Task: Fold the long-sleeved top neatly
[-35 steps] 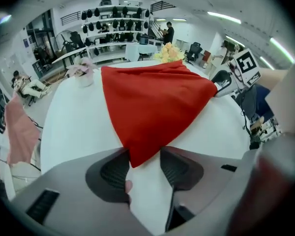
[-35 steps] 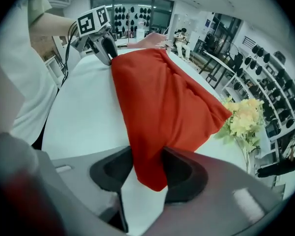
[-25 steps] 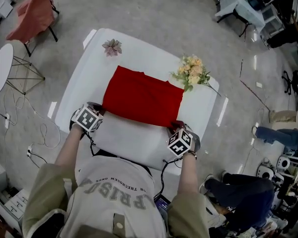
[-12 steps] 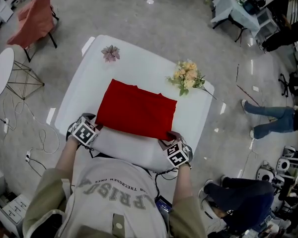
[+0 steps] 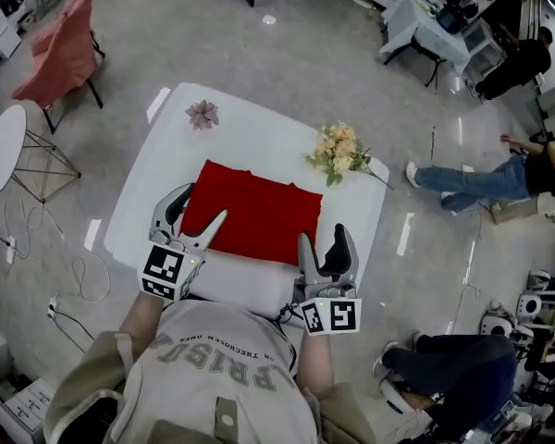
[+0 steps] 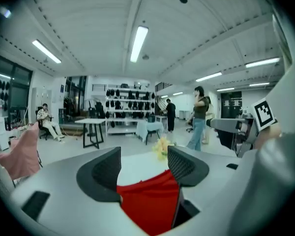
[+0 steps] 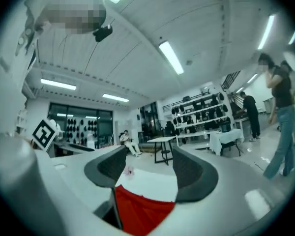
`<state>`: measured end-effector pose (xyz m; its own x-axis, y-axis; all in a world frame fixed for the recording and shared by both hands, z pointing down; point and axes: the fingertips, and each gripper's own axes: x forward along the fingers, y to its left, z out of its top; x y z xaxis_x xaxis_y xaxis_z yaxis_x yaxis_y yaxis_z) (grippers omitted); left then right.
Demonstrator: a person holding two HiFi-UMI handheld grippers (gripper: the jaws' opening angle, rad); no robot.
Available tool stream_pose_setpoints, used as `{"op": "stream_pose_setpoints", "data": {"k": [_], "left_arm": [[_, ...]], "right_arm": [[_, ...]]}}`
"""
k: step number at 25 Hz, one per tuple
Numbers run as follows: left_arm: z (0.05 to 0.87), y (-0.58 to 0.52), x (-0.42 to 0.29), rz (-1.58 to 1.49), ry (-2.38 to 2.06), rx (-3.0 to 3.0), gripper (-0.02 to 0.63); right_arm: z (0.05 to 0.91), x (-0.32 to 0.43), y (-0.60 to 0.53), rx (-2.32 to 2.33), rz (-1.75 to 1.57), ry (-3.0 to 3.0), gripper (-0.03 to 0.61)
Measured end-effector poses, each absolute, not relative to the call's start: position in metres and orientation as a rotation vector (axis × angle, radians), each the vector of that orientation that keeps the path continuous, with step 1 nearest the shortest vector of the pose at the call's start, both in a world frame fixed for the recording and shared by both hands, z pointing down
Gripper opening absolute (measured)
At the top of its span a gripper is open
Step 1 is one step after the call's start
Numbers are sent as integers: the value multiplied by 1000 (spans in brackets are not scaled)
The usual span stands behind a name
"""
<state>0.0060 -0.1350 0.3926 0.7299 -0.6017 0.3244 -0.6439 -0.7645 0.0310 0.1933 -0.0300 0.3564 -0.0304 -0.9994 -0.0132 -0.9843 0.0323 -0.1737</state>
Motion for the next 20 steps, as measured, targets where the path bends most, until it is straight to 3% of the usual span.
{"op": "stream_pose_setpoints", "data": {"k": [2,6,8,10,11,13,20], "left_arm": [[372,-130,18,338,-1048,2837,292],[348,-120,29,193,-1112,2911,147],[338,-118,30,136,-1154,2929,105],[327,-117,29,80,-1194,2938,61],[324,-116,28,61,-1206,2933,41],[320,-115,25,34,-1212,2921,24],[319,-112,22,-6,-1201,2922,12]], "right_arm": [[344,181,-33,-2086,-131,2117,288],[332,161,-38,-2161,-18,2150,262],[328,157,-36,-2229,23,2136,170],[325,153,-34,-2293,73,2123,150],[322,150,-32,-2317,104,2119,84],[316,145,-31,-2349,167,2120,24],[309,144,-32,-2361,219,2112,2]]}}
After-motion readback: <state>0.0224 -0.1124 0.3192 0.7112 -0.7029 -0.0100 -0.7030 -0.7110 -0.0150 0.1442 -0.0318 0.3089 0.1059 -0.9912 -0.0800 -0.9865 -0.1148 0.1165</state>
